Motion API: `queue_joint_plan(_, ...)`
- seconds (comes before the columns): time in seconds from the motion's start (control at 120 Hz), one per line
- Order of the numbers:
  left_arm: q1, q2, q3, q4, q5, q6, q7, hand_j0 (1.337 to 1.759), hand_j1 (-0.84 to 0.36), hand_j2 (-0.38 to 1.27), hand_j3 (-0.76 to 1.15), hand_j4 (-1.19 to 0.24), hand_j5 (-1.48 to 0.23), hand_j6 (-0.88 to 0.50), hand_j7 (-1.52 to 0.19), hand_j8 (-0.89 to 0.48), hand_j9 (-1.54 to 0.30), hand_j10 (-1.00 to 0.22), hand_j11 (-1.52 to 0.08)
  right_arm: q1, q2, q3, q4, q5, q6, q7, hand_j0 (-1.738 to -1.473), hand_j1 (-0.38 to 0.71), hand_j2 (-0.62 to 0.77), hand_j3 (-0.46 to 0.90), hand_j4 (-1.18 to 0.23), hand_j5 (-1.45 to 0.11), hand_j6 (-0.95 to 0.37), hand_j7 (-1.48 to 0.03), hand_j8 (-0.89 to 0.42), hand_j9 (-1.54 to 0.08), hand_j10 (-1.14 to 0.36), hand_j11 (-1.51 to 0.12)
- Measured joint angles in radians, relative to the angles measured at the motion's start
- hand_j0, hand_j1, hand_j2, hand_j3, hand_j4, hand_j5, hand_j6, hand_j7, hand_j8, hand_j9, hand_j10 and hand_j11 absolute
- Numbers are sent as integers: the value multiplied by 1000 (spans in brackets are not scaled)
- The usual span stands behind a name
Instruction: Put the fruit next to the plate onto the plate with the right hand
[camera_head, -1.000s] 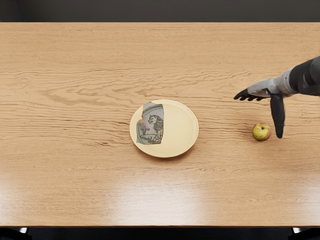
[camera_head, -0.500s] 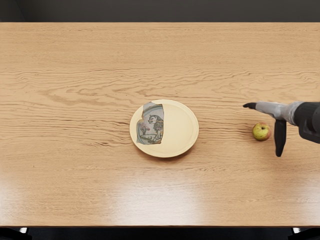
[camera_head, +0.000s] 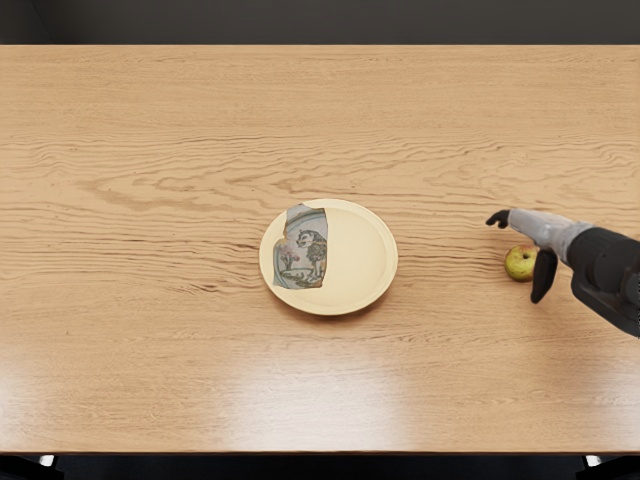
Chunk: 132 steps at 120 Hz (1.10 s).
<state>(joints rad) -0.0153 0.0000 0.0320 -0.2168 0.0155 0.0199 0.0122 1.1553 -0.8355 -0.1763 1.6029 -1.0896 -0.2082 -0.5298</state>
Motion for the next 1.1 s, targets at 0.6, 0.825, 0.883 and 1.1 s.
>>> queue_joint_plan(0.6, 0, 0, 0, 0, 0, 0, 0, 1658, 349, 0, 0, 0, 0, 0, 0, 0, 0, 0, 0, -30, 1, 3, -5, -10, -46, -1, -1658, 106, -72, 0, -386, -497, -388, -496, -387, -497, -386, -497)
queue_joint_plan(0.825, 0, 0, 0, 0, 0, 0, 0, 1658, 349, 0, 0, 0, 0, 0, 0, 0, 0, 0, 0, -34, -5, 5, -4, -10, -47, -1, -1658, 211, -57, 0, -476, -615, -478, -614, -457, -618, -474, -618)
queue_joint_plan(0.883, 0, 0, 0, 0, 0, 0, 0, 1658, 349, 0, 0, 0, 0, 0, 0, 0, 0, 0, 0, -37, -8, 6, -4, -12, -46, -1, -1656, 229, -47, 0, -492, -642, -496, -637, -423, -651, -487, -651)
queue_joint_plan(1.1, 0, 0, 0, 0, 0, 0, 0, 1658, 349, 0, 0, 0, 0, 0, 0, 0, 0, 0, 0, -42, -16, 17, -11, -8, -48, -1, -1655, 256, 105, 0, -574, -744, -511, -743, -416, -753, -569, -753)
